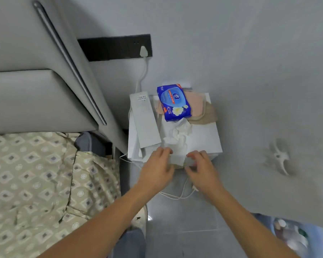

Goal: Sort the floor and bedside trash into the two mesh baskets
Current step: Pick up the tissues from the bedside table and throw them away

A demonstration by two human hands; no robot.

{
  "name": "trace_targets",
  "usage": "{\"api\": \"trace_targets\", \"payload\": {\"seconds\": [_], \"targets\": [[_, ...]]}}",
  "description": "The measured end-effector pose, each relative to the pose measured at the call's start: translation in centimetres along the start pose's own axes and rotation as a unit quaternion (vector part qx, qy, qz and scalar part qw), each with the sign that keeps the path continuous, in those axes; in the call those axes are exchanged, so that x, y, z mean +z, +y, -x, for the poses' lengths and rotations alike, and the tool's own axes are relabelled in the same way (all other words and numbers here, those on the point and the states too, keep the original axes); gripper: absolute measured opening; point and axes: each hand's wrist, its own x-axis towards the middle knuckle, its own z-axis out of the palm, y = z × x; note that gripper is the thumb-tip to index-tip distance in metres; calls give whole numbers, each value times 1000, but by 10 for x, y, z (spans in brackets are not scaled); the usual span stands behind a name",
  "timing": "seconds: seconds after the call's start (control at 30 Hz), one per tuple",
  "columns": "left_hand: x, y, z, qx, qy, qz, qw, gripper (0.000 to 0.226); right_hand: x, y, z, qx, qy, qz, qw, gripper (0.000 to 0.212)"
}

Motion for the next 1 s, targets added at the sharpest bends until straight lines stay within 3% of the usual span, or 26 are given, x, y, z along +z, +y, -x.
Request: {"api": "trace_targets", "payload": {"seconds": [0.1, 0.23, 0.43, 0.53, 0.63, 0.77, 0.83, 1.0], "targets": [[13, -2, -52, 33, -53, 4, 998, 47, 8, -3, -71, 63, 30, -14, 997, 41], [40, 2, -98, 56, -86, -73, 992, 56, 5, 14, -143, 134, 76, -35, 987, 58], [100, -24, -121, -17, -157, -157, 975, 77, 30, 34, -193, 100, 47, -44, 993, 69], [124, -34, -120, -27, -123, -158, 979, 83, 51, 45, -198, 93, 42, -47, 994, 63], [141, -36, -123, -36, -82, -177, 980, 91, 64, 55, -201, 43, 42, 34, 998, 43], [144, -27, -133, -14, -34, -191, 981, 61, 65, 60, -201, 22, 14, 96, 995, 15], [143, -25, -139, -14, -33, -190, 981, 59, 58, 60, -201, 39, -3, 85, 996, 7], [143, -29, -144, 59, -46, -155, 985, 61, 38, 73, -187, 74, 36, 21, 996, 17]]}}
